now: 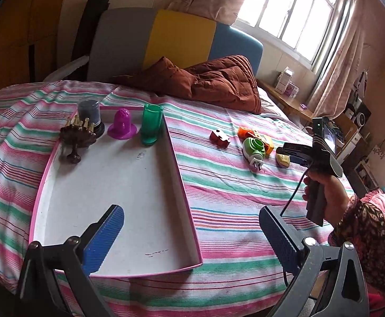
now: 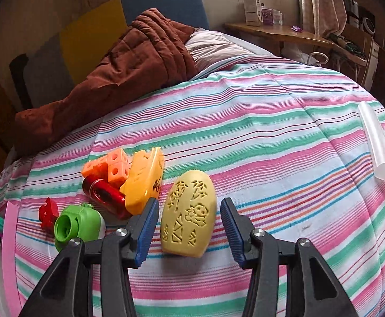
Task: Organize rigid objects
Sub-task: 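Grasp the yellow perforated egg with the right tool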
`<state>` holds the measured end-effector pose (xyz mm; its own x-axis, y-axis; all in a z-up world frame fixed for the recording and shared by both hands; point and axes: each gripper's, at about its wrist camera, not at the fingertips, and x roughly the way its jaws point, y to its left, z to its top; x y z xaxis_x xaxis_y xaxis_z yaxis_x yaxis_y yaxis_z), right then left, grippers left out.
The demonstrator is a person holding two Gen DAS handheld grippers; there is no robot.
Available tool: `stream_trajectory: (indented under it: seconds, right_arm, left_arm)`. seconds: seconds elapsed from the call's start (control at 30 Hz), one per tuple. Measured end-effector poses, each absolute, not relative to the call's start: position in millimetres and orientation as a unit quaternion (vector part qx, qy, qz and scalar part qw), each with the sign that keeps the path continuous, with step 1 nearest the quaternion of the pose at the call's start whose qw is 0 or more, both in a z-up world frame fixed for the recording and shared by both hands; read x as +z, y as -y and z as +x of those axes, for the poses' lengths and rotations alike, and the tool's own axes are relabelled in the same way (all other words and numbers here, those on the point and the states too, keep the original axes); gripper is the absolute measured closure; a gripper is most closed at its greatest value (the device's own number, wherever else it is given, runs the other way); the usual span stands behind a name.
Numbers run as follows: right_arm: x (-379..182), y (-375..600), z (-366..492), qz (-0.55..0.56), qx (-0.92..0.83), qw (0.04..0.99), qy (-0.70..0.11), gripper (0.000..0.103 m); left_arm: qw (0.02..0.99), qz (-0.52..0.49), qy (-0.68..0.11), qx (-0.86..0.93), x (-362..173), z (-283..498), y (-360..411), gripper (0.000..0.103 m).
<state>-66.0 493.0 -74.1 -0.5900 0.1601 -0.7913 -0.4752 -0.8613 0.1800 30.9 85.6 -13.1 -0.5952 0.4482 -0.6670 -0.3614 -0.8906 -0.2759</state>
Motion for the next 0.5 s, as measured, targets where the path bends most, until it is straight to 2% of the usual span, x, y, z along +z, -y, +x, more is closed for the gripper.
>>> stream_trajectory:
  seconds: [0.1, 0.5]
  right_arm:
    - [-83, -493, -73, -0.423, 0.869, 0.176, -0.187, 0.06]
    - [-82, -490, -31, -0.417, 0.883, 0.149, -0.153, 0.06]
  left_arm:
    - [0.225, -0.391, 0.052, 0.891, -13, 30, -88, 0.0]
    - [0.255, -0.387, 0.035, 0.885, -1, 22, -126, 0.0]
